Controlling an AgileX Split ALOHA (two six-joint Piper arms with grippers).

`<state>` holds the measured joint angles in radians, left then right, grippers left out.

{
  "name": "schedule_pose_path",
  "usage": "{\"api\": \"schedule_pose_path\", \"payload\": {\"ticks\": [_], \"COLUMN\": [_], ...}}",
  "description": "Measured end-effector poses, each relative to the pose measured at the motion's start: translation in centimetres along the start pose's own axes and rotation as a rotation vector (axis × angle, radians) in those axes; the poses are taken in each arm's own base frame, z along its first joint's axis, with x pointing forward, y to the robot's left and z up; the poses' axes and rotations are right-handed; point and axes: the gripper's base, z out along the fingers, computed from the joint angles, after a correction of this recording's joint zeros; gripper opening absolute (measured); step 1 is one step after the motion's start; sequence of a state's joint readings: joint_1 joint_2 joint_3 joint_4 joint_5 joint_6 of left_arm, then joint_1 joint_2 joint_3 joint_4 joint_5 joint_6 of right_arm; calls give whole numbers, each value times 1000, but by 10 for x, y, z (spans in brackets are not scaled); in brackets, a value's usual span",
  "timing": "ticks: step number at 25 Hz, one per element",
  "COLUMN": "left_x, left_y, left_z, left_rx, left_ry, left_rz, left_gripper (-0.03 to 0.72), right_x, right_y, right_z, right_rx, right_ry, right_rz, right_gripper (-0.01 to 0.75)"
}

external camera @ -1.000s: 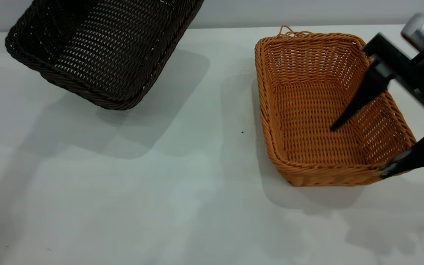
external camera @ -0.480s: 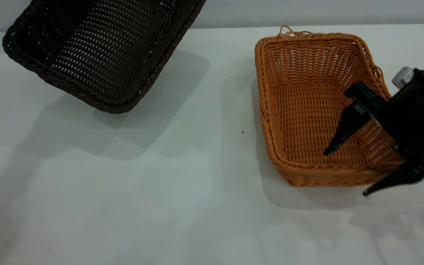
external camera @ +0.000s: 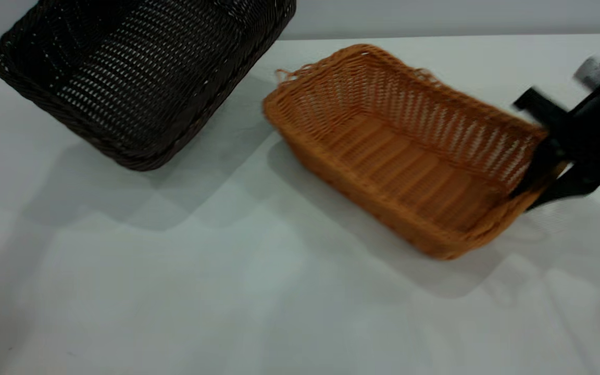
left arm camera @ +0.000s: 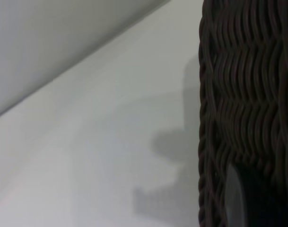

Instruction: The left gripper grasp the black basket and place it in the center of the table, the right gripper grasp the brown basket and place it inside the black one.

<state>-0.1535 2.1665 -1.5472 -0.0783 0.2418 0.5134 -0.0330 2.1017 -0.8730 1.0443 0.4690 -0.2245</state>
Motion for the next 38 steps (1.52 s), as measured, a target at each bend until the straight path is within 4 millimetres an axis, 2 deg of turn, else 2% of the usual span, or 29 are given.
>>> {"api": "schedule_pose_path", "payload": {"ticks": [3, 7, 11, 16, 19, 22, 25, 30, 36, 38], "left_x": [0, -4, -18, -31, -28, -20, -20, -19, -22, -28], "left_y": [0, -13, -57, -134, -173, -204, -216, -217, -217, -214], "left_z": [0, 0, -1, -6, 2, 15, 18, 18, 18, 12], "left_rx": [1, 27, 103, 230, 286, 324, 331, 332, 310, 296], "left_ry": [-1, 6, 3, -17, -24, -24, -37, -29, -56, -71], "left_rz": [95, 260, 520, 839, 957, 1011, 1013, 978, 969, 935], "left_gripper": [78, 78, 78, 78, 78, 78, 81, 125, 386, 450], "right_x": [-39, -94, -122, -131, -133, -133, -131, -130, -129, -128], "right_y": [3, 14, 29, 45, 47, 47, 47, 47, 48, 48], "right_z": [-27, -81, -123, -143, -147, -147, -147, -147, -147, -147], "right_rx": [-95, -232, -330, -355, -357, -358, -360, -363, -367, -369], "right_ry": [-55, -158, -192, -213, -227, -224, -209, -198, -183, -174], "right_rz": [-33, -106, -203, -296, -312, -322, -330, -334, -339, -341], "right_gripper": [67, 67, 67, 67, 67, 67, 67, 67, 67, 67]}}
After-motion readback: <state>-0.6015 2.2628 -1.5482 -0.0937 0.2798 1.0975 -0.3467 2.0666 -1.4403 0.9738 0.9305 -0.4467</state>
